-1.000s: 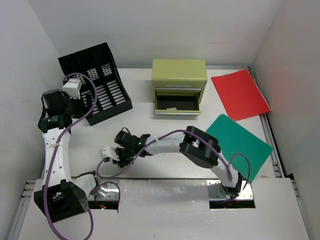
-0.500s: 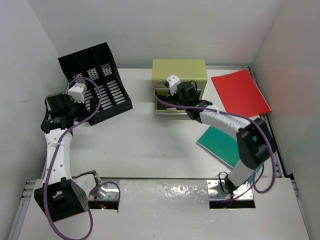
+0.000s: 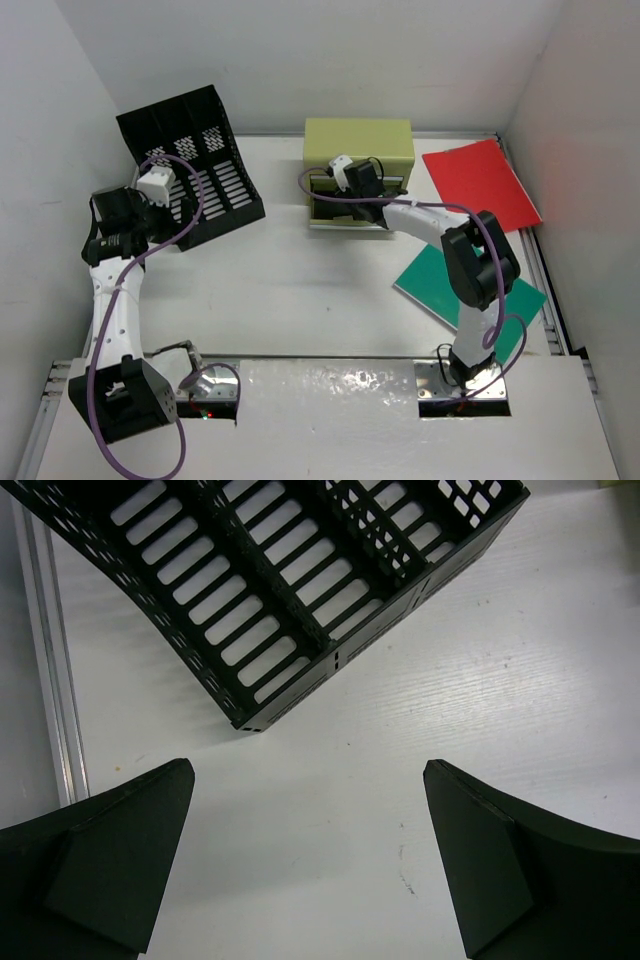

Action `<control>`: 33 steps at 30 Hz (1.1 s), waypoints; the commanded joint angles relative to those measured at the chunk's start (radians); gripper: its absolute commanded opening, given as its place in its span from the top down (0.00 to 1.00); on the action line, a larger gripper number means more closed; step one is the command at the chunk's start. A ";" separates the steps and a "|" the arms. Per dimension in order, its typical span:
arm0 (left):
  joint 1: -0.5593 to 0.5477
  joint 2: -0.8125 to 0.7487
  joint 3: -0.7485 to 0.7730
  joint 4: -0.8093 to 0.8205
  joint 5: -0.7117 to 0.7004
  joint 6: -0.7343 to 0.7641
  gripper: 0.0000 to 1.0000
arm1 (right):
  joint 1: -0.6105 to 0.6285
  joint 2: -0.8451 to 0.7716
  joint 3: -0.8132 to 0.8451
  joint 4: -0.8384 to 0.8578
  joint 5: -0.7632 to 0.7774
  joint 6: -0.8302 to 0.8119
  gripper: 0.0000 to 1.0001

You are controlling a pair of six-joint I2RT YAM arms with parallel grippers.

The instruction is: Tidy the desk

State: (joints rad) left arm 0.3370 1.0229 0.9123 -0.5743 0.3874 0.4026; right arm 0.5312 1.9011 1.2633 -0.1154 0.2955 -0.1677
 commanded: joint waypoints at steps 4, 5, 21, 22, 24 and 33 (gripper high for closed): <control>0.011 -0.006 0.000 0.014 0.034 0.019 0.00 | -0.005 -0.042 0.042 -0.062 -0.053 -0.007 0.51; 0.011 -0.006 -0.001 0.014 0.037 0.019 0.00 | -0.007 -0.053 0.039 -0.067 -0.062 -0.004 0.51; 0.010 -0.007 -0.038 0.002 0.091 0.047 0.00 | 0.055 -0.215 -0.345 0.176 -0.506 0.030 1.00; 0.010 -0.007 -0.038 0.002 0.091 0.045 0.00 | 0.061 -0.179 -0.335 0.172 -0.501 0.024 1.00; 0.010 -0.012 -0.044 0.001 0.100 0.047 0.01 | 0.069 -0.152 -0.350 0.251 -0.452 0.026 1.00; 0.010 -0.011 -0.050 0.013 0.084 0.048 0.00 | 0.067 0.036 -0.206 0.382 -0.020 -0.133 1.00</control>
State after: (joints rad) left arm 0.3374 1.0256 0.8608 -0.5945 0.4591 0.4408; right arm 0.6037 1.9110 0.9901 0.1486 0.0952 -0.2016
